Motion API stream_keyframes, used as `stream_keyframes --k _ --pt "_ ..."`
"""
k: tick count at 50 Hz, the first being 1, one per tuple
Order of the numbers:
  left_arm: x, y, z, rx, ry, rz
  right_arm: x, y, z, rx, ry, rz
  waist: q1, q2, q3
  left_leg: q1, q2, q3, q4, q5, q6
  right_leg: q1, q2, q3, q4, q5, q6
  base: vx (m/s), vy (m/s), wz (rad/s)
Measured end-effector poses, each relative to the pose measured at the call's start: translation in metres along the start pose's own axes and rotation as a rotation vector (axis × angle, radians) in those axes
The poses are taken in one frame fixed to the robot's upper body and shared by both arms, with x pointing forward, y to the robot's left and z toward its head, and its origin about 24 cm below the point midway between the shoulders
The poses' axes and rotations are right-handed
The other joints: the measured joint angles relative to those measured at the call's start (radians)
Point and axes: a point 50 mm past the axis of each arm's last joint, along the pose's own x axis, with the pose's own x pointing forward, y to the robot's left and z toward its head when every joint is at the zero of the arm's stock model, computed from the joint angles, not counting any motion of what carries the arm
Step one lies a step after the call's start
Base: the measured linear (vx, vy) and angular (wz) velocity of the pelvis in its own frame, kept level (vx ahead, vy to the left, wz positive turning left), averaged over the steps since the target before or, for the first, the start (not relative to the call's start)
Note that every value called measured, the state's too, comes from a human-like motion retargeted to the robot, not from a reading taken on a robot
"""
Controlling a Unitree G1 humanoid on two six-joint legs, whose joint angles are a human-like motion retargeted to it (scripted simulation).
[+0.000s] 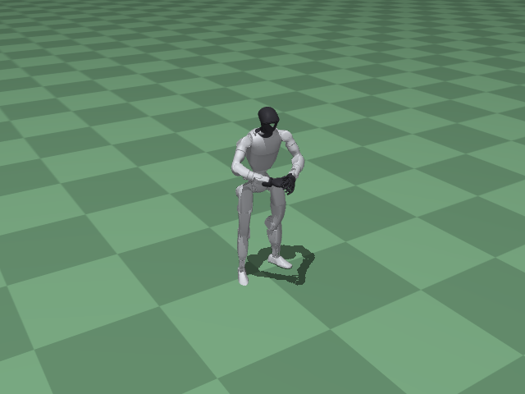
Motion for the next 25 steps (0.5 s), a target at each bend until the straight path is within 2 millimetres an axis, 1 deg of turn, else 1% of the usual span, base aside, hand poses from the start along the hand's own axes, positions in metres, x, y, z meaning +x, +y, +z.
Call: stream_keyframes --k 3,5,7,8,10,12,14,16,18,20,22,25 --pt "0.035 0.001 -0.034 0.112 0.192 0.030 0.035 0.015 -0.026 -0.046 0.155 0.115 -0.014 -0.001 0.031 -0.004 0.002 0.012 0.000 0.008 -0.014 0.003 0.009 0.004 -0.028 0.018 0.000 -0.13 -0.01 -0.17" --pt "0.053 0.008 -0.048 0.203 0.290 0.033 0.053 0.017 -0.037 -0.060 0.251 0.152 -0.014 0.000 0.042 -0.011 0.013 0.022 0.000 0.016 -0.030 0.000 0.025 0.006 -0.048 0.031 0.000 -0.13 -0.08 -0.24" --pt "0.066 0.020 -0.046 0.272 0.301 0.060 0.065 0.006 -0.041 -0.070 0.295 0.094 -0.013 0.002 0.039 -0.032 0.015 0.028 0.000 0.027 -0.035 -0.015 0.036 0.004 -0.066 0.049 0.000 -0.14 -0.07 -0.14" --pt "0.071 0.028 -0.040 0.291 0.272 0.086 0.069 -0.003 -0.040 -0.075 0.294 0.034 -0.013 0.003 0.036 -0.042 0.014 0.030 0.000 0.033 -0.035 -0.023 0.039 0.002 -0.073 0.057 0.000 -0.11 -0.05 -0.07" --pt "0.077 0.041 -0.021 0.299 0.154 0.138 0.072 -0.025 -0.035 -0.086 0.251 -0.107 -0.011 0.008 0.026 -0.055 0.013 0.033 0.000 0.040 -0.035 -0.033 0.043 0.000 -0.082 0.066 0.000 -0.04 -0.02 -0.02" --pt "0.071 0.051 0.004 0.271 -0.005 0.150 0.064 -0.046 -0.025 -0.087 0.164 -0.223 -0.006 0.014 0.011 -0.056 0.013 0.036 0.000 0.040 -0.035 -0.035 0.046 0.000 -0.083 0.066 0.000 0.03 -0.01 -0.04" --pt "0.054 0.055 0.027 0.239 -0.148 0.127 0.049 -0.060 -0.011 -0.080 0.065 -0.291 0.004 0.021 -0.004 -0.046 0.017 0.042 0.000 0.035 -0.035 -0.030 0.049 0.005 -0.079 0.060 0.000 0.12 -0.03 -0.14" --pt "0.033 0.054 0.046 0.205 -0.255 0.090 0.030 -0.068 0.004 -0.065 -0.034 -0.321 0.017 0.027 -0.016 -0.027 0.025 0.049 0.000 0.026 -0.035 -0.021 0.054 0.014 -0.069 0.047 0.000 0.18 -0.04 -0.23" --pt "0.011 0.051 0.059 0.164 -0.316 0.052 0.010 -0.071 0.018 -0.048 -0.114 -0.322 0.032 0.030 -0.022 -0.003 0.036 0.059 0.000 0.015 -0.034 -0.011 0.061 0.027 -0.057 0.032 0.000 0.18 -0.05 -0.30" --pt "-0.007 0.047 0.064 0.111 -0.333 0.021 -0.005 -0.069 0.028 -0.029 -0.164 -0.302 0.043 0.027 -0.022 0.010 0.040 0.067 0.000 0.007 -0.024 -0.009 0.063 0.039 -0.045 0.024 0.000 0.10 -0.03 -0.28" --pt "-0.020 0.043 0.060 0.051 -0.304 0.005 -0.015 -0.060 0.033 -0.004 -0.173 -0.264 0.047 0.020 -0.014 0.016 0.041 0.074 0.000 0.004 -0.012 -0.013 0.065 0.048 -0.036 0.021 0.000 0.02 -0.03 -0.23" --pt "-0.027 0.032 0.041 -0.001 -0.207 -0.008 -0.020 -0.038 0.029 0.039 -0.131 -0.182 0.043 0.009 0.007 0.015 0.047 0.082 0.000 0.004 -0.007 -0.021 0.073 0.054 -0.031 0.024 0.000 -0.06 -0.06 -0.15"
